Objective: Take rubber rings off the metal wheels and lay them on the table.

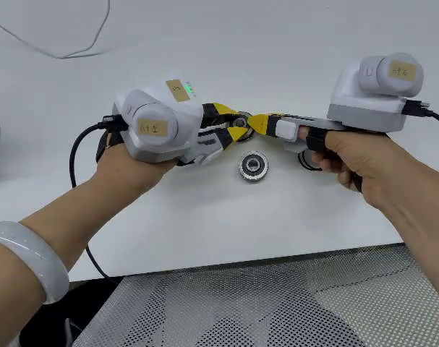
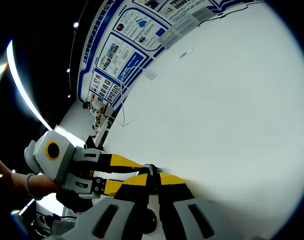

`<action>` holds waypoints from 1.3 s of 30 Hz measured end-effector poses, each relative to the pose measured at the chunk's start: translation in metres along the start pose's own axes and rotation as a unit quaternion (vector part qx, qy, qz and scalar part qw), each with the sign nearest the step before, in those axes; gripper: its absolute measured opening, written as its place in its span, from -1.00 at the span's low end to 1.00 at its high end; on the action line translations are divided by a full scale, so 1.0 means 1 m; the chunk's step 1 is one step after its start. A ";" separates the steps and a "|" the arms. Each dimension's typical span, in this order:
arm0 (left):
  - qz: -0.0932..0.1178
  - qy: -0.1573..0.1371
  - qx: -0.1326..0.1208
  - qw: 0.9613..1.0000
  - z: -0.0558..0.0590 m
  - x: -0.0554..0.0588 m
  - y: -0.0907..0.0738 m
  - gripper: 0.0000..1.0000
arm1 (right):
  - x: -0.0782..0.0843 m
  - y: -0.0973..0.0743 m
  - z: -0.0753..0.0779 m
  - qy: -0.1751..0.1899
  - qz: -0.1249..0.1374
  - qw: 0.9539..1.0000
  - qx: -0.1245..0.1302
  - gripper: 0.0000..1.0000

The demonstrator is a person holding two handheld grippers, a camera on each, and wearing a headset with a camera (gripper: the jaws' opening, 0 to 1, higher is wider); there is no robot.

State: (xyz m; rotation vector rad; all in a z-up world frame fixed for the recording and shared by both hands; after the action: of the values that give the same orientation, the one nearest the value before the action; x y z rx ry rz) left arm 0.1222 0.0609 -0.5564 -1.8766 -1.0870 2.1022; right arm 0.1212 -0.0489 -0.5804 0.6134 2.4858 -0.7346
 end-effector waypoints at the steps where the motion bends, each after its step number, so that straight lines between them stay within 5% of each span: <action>1: 0.000 0.000 0.000 1.000 0.000 0.000 0.000 -0.73 | 0.000 0.000 0.000 -0.004 -0.001 1.000 0.002 -0.85; 16: 0.002 -0.001 0.000 1.000 0.000 0.001 -0.001 -0.73 | 0.002 0.004 -0.003 0.022 -0.006 1.000 -0.009 -0.63; 39: 0.005 -0.003 0.000 1.000 0.001 0.001 0.000 -0.74 | 0.001 -0.002 -0.002 0.043 -0.011 0.999 -0.018 -0.66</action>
State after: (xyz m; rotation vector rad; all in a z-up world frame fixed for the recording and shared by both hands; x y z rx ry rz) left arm 0.1215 0.0612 -0.5568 -1.8796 -1.0822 2.1151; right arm 0.1192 -0.0487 -0.5789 0.6188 2.5823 -0.6831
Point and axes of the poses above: the centre of the closed fingertips' face, and the gripper's own axes: y roughly forward along the fingers, z roughly to its right, x roughly out of its underside, the point moved 7 cm from there along -y, roughly backward along the fingers, and after that the axes turned 5 degrees about z, right-handed, at the moved point
